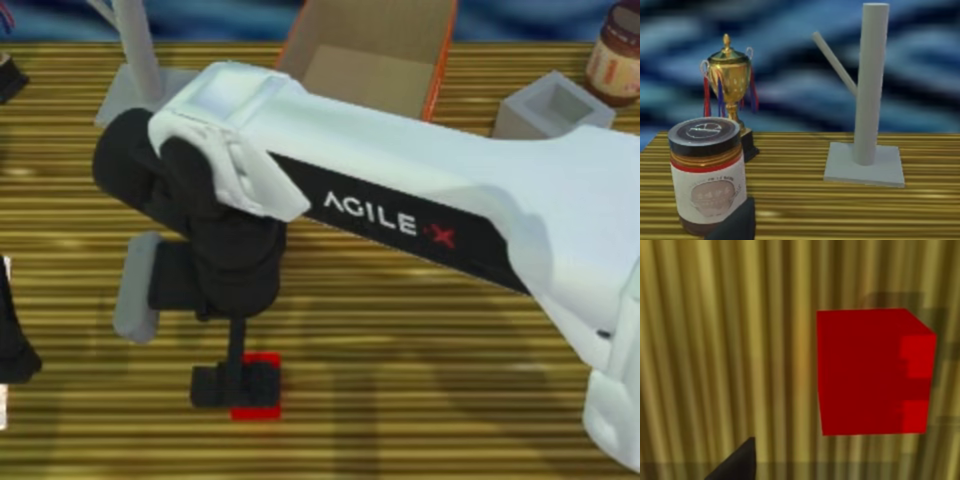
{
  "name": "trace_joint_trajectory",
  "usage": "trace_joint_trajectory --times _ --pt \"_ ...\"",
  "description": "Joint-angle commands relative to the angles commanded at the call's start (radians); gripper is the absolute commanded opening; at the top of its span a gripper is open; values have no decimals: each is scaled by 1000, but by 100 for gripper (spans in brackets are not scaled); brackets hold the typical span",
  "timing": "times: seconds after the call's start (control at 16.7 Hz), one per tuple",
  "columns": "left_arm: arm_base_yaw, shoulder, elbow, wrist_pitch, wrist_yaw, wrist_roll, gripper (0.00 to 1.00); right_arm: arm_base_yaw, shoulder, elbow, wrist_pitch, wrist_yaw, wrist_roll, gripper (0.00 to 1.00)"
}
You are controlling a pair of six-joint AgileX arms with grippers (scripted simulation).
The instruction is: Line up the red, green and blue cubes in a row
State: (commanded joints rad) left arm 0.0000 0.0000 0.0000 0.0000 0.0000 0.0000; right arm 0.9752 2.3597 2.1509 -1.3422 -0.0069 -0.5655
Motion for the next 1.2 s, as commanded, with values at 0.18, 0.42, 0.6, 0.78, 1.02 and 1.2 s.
trace_joint_trajectory --times 0.18,0.42,0.6,0.78,1.02,1.2 --pt "0 0 0 0 0 0 100 -95 -34 -60 27 2 89 100" --pt "0 0 0 0 0 0 100 -357 -107 -207 81 4 295 100" --pt "0 0 0 0 0 0 100 -574 -169 -330 126 7 467 100" --pt "0 0 0 0 0 0 100 -721 -226 -425 169 9 602 100" --pt "0 0 0 0 0 0 100 -772 -253 -464 191 9 653 100" --pt "0 0 0 0 0 0 100 -770 -249 -461 188 10 651 100"
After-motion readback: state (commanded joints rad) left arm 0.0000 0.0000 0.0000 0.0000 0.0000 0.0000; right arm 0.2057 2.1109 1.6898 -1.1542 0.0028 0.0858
